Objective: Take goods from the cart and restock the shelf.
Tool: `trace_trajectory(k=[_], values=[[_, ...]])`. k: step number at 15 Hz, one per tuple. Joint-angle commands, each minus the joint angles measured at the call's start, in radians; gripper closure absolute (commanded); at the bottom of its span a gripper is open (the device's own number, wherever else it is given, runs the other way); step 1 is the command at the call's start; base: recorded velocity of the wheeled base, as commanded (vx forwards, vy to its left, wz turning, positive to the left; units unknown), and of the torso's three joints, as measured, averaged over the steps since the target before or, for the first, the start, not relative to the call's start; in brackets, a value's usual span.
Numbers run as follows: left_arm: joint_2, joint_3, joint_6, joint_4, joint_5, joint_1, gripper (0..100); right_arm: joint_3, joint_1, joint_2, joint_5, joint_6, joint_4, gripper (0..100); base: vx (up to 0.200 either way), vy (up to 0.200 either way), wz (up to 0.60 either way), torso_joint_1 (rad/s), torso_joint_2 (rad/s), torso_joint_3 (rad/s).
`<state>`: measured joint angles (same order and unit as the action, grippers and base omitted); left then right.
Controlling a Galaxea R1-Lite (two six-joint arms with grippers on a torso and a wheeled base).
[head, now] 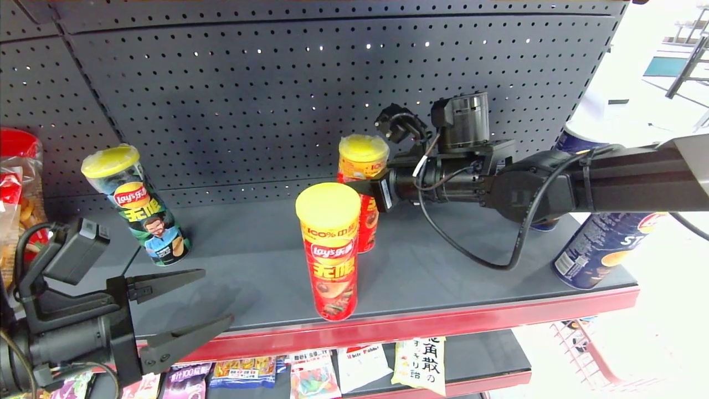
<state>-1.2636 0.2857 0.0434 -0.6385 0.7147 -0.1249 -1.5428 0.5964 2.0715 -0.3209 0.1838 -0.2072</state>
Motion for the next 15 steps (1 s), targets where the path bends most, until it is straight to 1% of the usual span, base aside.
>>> trace_trajectory(k=[1, 3, 4, 7, 9, 12, 13, 15], values=[[-0.002, 0.0, 0.001, 0.0, 0.0, 0.001, 0, 0.0, 0.002, 0.007, 0.0, 0.0, 0.002, 100, 0.0, 0.0, 0.0, 0.0, 0.0, 0.0], [-0.003, 0.0, 0.001, 0.0, 0.002, -0.001, 0, 0.004, 0.002, 0.002, 0.002, 0.0, 0.0, 100, 0.0, 0.0, 0.0, 0.0, 0.0, 0.0], [-0.007, 0.0, 0.001, 0.0, 0.002, -0.002, 0, 0.01, 0.002, -0.007, 0.006, -0.001, 0.002, 0, 0.0, 0.0, 0.0, 0.0, 0.0, 0.0], [-0.02, 0.004, 0.001, -0.001, 0.0, -0.009, 0, 0.058, 0.003, -0.073, 0.008, -0.004, 0.002, 0, 0.0, 0.0, 0.0, 0.0, 0.0, 0.0], [-0.043, 0.009, 0.007, -0.004, -0.008, -0.009, 0, 0.089, 0.008, -0.114, 0.013, -0.006, 0.002, 0, 0.0, 0.0, 0.0, 0.0, 0.0, 0.0], [-0.066, 0.018, 0.009, -0.004, -0.02, -0.036, 0, 0.19, 0.008, -0.211, 0.032, -0.01, 0.0, 0, 0.0, 0.0, 0.0, 0.0, 0.0, 0.0], [-0.085, 0.029, 0.018, -0.004, -0.023, -0.044, 0, 0.24, 0.006, -0.254, 0.051, -0.02, 0.0, 0, 0.0, 0.0, 0.0, 0.0, 0.0, 0.0], [-0.137, 0.049, 0.073, -0.004, -0.031, -0.044, 0, 0.345, -0.003, -0.346, 0.077, -0.053, -0.001, 0, 0.0, 0.0, 0.0, 0.0, 0.0, 0.0]])
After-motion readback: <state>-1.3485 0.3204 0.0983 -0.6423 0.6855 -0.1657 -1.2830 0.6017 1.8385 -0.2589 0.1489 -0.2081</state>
